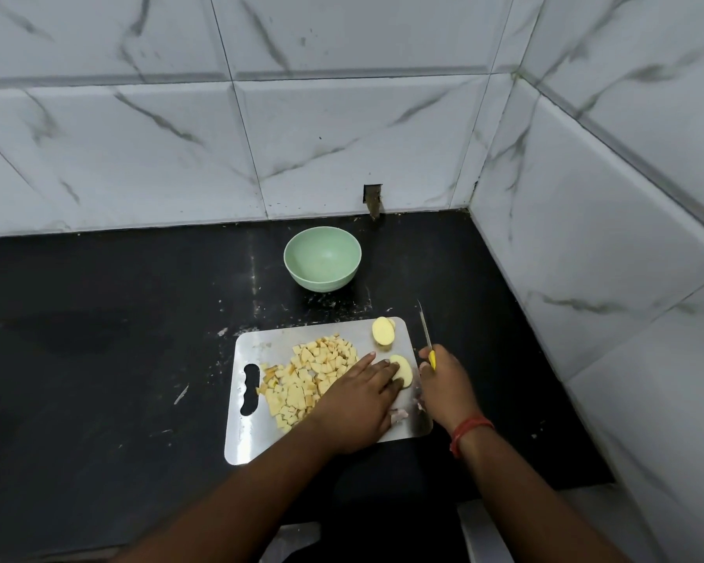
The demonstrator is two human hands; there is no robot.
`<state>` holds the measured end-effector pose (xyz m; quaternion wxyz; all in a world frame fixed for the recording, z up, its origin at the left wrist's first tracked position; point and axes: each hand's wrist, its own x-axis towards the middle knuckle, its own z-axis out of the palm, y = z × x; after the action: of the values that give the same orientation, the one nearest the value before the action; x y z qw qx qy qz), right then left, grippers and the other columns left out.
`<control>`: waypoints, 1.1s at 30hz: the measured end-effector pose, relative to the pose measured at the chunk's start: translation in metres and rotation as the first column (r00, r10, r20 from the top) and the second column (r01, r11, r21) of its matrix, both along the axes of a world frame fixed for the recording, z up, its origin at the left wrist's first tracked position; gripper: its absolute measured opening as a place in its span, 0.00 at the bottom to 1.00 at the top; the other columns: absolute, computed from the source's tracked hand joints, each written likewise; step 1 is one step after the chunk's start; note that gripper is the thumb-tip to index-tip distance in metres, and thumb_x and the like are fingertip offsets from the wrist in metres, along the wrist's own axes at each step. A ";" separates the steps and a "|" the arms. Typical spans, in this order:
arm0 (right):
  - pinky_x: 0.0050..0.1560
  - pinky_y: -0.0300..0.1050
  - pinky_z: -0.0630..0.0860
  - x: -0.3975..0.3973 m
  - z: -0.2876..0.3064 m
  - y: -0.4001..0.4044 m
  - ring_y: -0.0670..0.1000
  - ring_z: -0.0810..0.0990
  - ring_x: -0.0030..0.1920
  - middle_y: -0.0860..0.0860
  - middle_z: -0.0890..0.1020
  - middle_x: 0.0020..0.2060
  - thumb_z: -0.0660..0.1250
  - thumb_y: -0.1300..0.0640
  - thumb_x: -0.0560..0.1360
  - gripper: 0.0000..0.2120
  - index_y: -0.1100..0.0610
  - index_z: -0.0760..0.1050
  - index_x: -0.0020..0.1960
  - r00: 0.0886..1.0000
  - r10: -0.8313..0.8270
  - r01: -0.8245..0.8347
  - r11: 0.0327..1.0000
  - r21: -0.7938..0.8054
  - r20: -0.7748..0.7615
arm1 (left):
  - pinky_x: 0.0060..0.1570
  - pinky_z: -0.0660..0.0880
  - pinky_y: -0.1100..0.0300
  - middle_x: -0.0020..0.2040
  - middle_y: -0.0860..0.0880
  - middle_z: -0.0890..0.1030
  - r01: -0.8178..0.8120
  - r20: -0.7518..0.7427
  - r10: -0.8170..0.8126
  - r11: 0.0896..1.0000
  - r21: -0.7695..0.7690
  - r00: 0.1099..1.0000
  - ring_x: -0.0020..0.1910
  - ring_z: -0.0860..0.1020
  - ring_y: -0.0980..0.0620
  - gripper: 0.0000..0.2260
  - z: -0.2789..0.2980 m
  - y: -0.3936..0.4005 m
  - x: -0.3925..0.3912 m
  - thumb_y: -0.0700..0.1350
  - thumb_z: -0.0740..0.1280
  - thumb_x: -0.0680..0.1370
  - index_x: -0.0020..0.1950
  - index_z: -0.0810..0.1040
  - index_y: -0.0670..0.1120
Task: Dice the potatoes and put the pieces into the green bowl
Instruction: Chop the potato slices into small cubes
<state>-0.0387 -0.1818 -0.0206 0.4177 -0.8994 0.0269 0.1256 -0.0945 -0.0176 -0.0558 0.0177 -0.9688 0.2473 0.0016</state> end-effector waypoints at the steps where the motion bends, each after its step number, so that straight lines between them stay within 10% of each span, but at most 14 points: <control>1: 0.52 0.45 0.74 0.001 0.003 -0.001 0.52 0.77 0.51 0.53 0.77 0.53 0.58 0.60 0.81 0.08 0.55 0.73 0.58 1.000 0.019 -0.020 0.999 -0.039 -0.014 | 0.78 0.45 0.50 0.76 0.40 0.69 -0.009 -0.002 0.009 1.000 0.001 1.000 0.76 0.67 0.43 0.31 0.001 0.000 0.001 0.61 0.46 0.84 0.76 0.71 0.43; 6: 0.45 0.48 0.75 -0.004 0.016 -0.002 0.58 0.79 0.50 0.59 0.78 0.51 0.55 0.54 0.83 0.08 0.58 0.64 0.58 0.971 0.117 -0.167 0.957 -0.237 -0.210 | 0.75 0.35 0.55 0.83 0.41 0.54 -0.062 -0.078 0.066 0.997 0.055 0.995 0.81 0.54 0.45 0.35 0.007 -0.001 0.004 0.62 0.41 0.82 0.82 0.57 0.43; 33: 0.59 0.47 0.74 -0.020 0.009 0.011 0.57 0.77 0.61 0.60 0.76 0.63 0.61 0.61 0.79 0.20 0.63 0.64 0.69 0.873 0.192 -0.412 0.782 -0.468 -0.448 | 0.79 0.42 0.53 0.82 0.43 0.56 -0.113 -0.123 0.106 0.992 -0.052 0.987 0.81 0.54 0.44 0.34 -0.003 -0.004 0.011 0.62 0.40 0.81 0.82 0.59 0.46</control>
<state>-0.0585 -0.1708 -0.0117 0.1023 -0.9315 -0.0062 0.3490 -0.0833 -0.0212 -0.0592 -0.0258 -0.9791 0.1943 0.0538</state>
